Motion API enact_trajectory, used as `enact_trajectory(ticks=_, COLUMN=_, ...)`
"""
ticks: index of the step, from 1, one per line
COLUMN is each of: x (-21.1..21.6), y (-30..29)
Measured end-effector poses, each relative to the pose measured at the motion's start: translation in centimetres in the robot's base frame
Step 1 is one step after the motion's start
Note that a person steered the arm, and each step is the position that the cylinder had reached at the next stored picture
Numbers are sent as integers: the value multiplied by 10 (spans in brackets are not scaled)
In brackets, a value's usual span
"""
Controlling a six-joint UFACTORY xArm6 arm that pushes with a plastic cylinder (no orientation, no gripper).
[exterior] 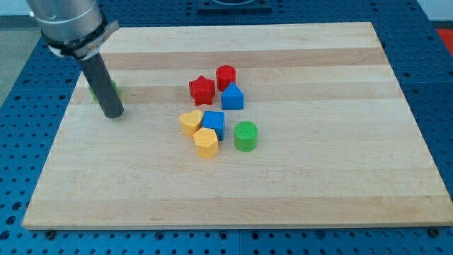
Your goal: Move the green star to the top left corner
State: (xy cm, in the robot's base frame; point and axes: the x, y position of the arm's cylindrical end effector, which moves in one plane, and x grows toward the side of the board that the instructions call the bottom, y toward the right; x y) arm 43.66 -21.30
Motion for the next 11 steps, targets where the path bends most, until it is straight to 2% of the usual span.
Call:
enact_trajectory(ticks=1, x=-4, y=-29)
enact_trajectory(ticks=3, x=-97, y=-37)
enact_trajectory(ticks=4, x=-104, y=-37)
enact_trajectory(ticks=5, x=-83, y=-20)
enact_trajectory(ticks=6, x=-85, y=7)
enact_trajectory(ticks=7, x=-112, y=7)
enact_trajectory(ticks=8, x=-136, y=-20)
enact_trajectory(ticks=10, x=-109, y=-23)
enact_trajectory(ticks=11, x=-126, y=-45)
